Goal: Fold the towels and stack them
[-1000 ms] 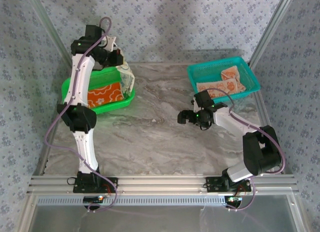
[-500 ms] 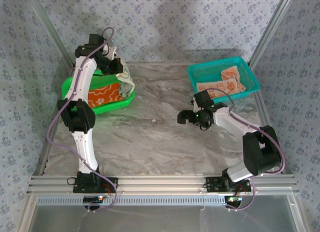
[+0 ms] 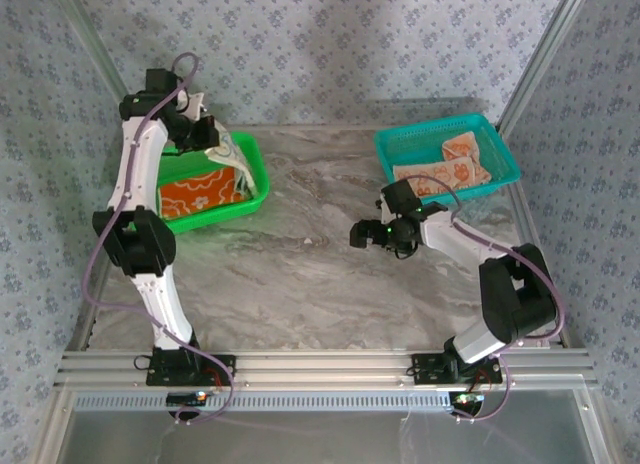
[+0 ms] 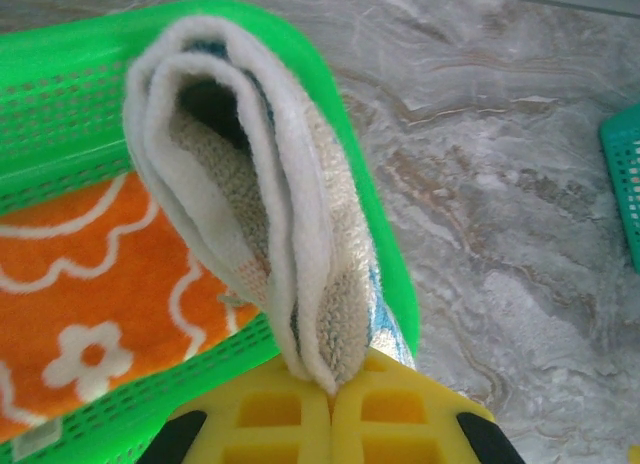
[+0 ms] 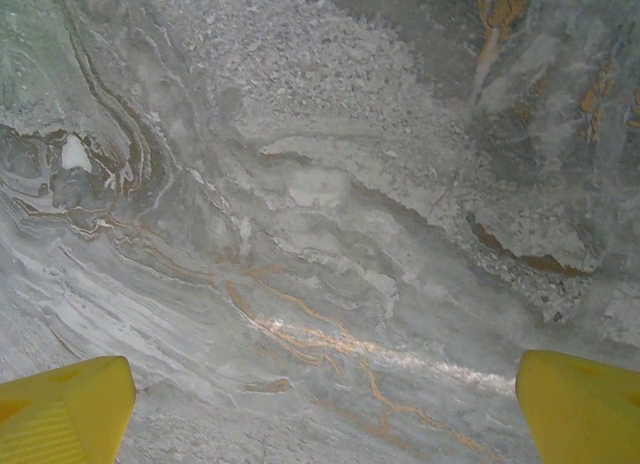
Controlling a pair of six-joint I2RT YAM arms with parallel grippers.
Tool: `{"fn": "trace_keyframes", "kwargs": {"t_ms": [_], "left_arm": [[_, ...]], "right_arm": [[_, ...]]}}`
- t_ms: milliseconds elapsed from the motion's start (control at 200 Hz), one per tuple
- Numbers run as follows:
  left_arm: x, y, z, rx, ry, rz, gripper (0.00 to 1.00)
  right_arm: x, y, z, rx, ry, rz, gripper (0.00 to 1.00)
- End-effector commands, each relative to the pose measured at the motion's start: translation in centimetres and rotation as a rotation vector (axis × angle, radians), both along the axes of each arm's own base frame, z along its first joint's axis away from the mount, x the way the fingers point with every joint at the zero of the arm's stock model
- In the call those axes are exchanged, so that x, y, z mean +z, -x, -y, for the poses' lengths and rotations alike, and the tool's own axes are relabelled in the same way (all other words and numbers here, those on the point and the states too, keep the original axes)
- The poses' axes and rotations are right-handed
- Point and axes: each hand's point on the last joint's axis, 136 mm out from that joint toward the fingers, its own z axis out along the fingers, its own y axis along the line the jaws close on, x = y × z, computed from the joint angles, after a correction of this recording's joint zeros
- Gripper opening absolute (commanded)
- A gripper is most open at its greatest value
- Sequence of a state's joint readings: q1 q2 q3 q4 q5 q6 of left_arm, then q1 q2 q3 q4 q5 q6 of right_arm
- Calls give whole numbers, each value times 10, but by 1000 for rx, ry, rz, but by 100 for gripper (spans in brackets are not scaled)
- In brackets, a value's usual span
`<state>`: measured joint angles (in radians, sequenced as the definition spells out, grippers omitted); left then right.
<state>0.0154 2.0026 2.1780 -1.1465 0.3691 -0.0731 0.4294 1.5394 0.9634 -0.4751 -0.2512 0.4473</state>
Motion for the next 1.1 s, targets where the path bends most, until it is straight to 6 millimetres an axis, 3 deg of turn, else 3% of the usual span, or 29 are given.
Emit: {"fn": "trace_keyframes", "kwargs": {"t_ms": [0, 330, 355, 695, 924, 949, 1099], "left_arm": [[7, 9, -19, 35, -47, 24, 0], [-17, 23, -68, 152, -145, -15, 0], [-27, 26, -71, 159, -156, -44, 0], [-52, 27, -114, 278, -266, -113, 0], [-41, 24, -105, 277, -196, -94, 0], [-31, 20, -105, 277, -198, -69, 0], [-42, 21, -106, 281, -199, -106, 0]], "right_arm": [[6, -5, -9, 23, -14, 4, 100], [6, -8, -20, 55, -14, 0, 100], [6, -7, -21, 57, -14, -1, 100], [5, -5, -23, 67, -14, -8, 100], [2, -5, -24, 66, -17, -15, 100], [2, -5, -24, 67, -16, -13, 100], [1, -6, -24, 65, -17, -13, 100]]}}
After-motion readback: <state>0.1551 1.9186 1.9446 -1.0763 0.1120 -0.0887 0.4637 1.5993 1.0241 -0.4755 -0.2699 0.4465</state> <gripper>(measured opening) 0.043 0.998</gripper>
